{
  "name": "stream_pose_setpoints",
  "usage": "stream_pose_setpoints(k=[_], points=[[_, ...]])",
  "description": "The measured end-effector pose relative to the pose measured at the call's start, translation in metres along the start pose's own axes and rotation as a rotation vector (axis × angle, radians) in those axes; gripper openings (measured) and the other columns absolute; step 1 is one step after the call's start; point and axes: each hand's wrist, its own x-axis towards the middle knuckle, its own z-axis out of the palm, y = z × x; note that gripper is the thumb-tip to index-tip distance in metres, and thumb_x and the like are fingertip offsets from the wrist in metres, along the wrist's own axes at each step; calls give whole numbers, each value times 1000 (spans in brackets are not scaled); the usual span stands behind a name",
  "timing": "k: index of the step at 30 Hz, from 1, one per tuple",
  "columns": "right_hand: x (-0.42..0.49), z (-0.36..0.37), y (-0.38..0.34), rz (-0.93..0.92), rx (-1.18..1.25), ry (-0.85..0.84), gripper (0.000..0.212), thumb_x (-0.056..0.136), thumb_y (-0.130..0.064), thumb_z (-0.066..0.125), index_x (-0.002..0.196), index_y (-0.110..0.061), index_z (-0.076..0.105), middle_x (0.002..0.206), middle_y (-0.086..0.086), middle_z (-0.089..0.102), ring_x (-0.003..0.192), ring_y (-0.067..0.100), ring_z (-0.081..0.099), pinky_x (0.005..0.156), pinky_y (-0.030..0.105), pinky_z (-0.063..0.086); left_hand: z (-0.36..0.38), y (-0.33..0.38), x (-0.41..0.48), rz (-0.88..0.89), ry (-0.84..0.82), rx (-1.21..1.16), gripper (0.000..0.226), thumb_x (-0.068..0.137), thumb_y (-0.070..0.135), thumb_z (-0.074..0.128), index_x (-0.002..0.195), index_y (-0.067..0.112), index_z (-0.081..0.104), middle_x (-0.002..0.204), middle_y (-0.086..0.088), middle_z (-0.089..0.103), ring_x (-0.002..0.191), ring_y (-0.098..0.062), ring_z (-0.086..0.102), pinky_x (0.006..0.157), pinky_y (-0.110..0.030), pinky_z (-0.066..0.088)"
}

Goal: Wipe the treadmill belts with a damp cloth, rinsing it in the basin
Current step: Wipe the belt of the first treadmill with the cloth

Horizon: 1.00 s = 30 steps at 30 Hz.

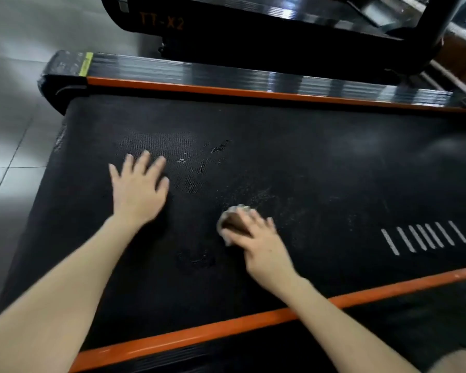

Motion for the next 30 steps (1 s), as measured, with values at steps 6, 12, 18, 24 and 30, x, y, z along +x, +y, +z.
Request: stream_pose_setpoints(k=[6, 12, 18, 24, 30], points=[[-31, -48, 106, 786, 15, 12, 55, 90, -3, 43, 136, -32, 49, 157, 10, 14, 142, 39, 10, 112, 59, 17, 15, 42, -73, 172, -136, 34, 63, 91, 50, 9, 143, 33, 39, 153, -3, 33, 143, -37, 20, 111, -63, 9], [-29, -9, -10, 213, 96, -72, 58, 76, -7, 38, 127, -26, 60, 152, 12, 31, 139, 46, 20, 107, 65, 17, 19, 42, -73, 159, -124, 37, 64, 89, 51, 7, 145, 35, 34, 155, -2, 28, 145, -35, 14, 113, -59, 1], [-29, -58, -26, 374, 854, 164, 48, 92, 4, 48, 131, -23, 53, 137, -9, 45, 134, 14, 40, 110, 17, 26, 19, 40, -75, 156, -88, 31, 64, 89, 52, 7, 145, 36, 33, 156, -1, 27, 145, -33, 13, 114, -57, 0], [-19, -95, 12, 620, 960, -8, 36, 96, -6, 50, 130, -15, 55, 125, 6, 62, 116, 18, 58, 97, 26, 45, 20, 39, -75, 152, -87, 27, 58, 94, 50, 8, 148, 38, 25, 158, 3, 18, 147, -29, 4, 115, -54, -5], [-37, -100, 22, 435, 198, 150, 35, 92, -30, 54, 126, -22, 58, 119, -3, 64, 112, 17, 58, 90, 27, 42, 18, 38, -74, 149, -115, 20, 62, 91, 54, 6, 147, 39, 27, 158, 4, 18, 147, -28, 5, 115, -54, -5]])
